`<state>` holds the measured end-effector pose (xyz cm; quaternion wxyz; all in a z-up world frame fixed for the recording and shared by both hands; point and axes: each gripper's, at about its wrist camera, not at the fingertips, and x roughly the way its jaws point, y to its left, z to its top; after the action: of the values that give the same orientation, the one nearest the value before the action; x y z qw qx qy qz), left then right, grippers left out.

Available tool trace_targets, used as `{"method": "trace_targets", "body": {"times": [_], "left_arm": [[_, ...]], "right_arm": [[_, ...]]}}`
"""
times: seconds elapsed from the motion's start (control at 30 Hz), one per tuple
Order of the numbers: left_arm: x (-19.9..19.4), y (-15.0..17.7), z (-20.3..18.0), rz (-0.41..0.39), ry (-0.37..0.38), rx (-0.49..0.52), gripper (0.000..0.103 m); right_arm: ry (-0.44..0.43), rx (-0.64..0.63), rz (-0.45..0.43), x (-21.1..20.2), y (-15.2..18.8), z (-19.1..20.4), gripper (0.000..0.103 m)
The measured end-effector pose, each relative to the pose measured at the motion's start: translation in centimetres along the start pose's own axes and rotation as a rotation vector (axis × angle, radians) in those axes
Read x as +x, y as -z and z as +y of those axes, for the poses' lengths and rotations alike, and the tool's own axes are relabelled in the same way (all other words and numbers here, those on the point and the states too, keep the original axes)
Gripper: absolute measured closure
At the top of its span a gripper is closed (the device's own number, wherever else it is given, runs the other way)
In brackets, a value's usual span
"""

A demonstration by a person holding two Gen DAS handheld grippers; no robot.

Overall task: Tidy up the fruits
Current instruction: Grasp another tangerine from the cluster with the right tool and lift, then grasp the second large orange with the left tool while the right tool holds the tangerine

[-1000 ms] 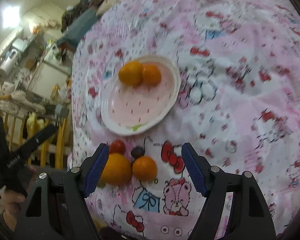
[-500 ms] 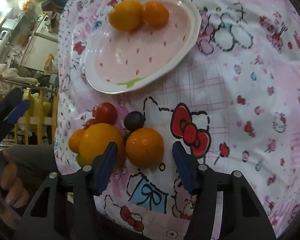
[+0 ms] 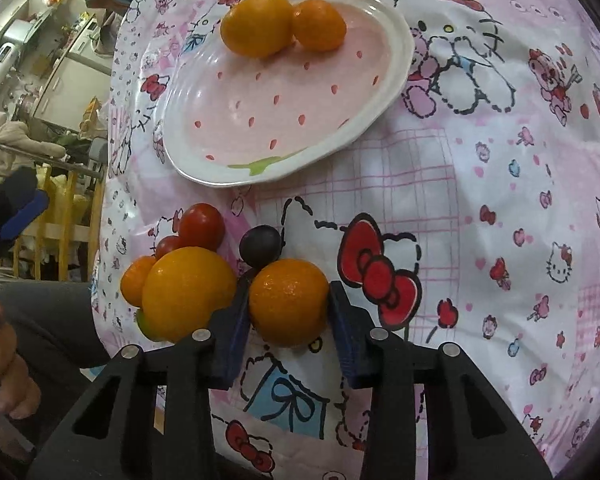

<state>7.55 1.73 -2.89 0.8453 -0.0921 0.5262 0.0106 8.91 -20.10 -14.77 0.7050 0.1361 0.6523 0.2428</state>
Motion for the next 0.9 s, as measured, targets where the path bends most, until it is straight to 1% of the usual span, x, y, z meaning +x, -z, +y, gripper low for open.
{"method": "trace_targets", "body": {"times": [0.3, 0.47, 0.57, 0.67, 0.77, 0.9], "left_arm": [[0.8, 0.4, 0.1, 0.012, -0.027, 0.013, 0.011], [1.4, 0.4, -0.2, 0.011, -0.07, 0.043, 0.011], [1.6, 0.8, -0.4, 0.02, -0.069, 0.055, 0.011], [2.0, 1.4, -1.3, 0.05, -0.06, 0.093, 0.011], [2.4, 2.6, -2.6, 0.089, -0.05, 0.142, 0.011], [3.3, 4.8, -5.4, 0.165, -0.027, 0.246, 0.011]], "right_arm": [[-0.02, 0.016, -0.085, -2.9, -0.3, -0.6, 0.064], [-0.038, 0.025, -0.172, -5.6, -0.4, -0.9, 0.064], [-0.052, 0.023, -0.244, -7.4, -0.4, -0.8, 0.064], [-0.057, 0.04, -0.295, -8.5, -0.5, -1.0, 0.064], [-0.069, 0.064, -0.316, -9.2, -0.9, -1.3, 0.064], [-0.081, 0.085, -0.335, -9.9, -1.2, -1.7, 0.064]]}}
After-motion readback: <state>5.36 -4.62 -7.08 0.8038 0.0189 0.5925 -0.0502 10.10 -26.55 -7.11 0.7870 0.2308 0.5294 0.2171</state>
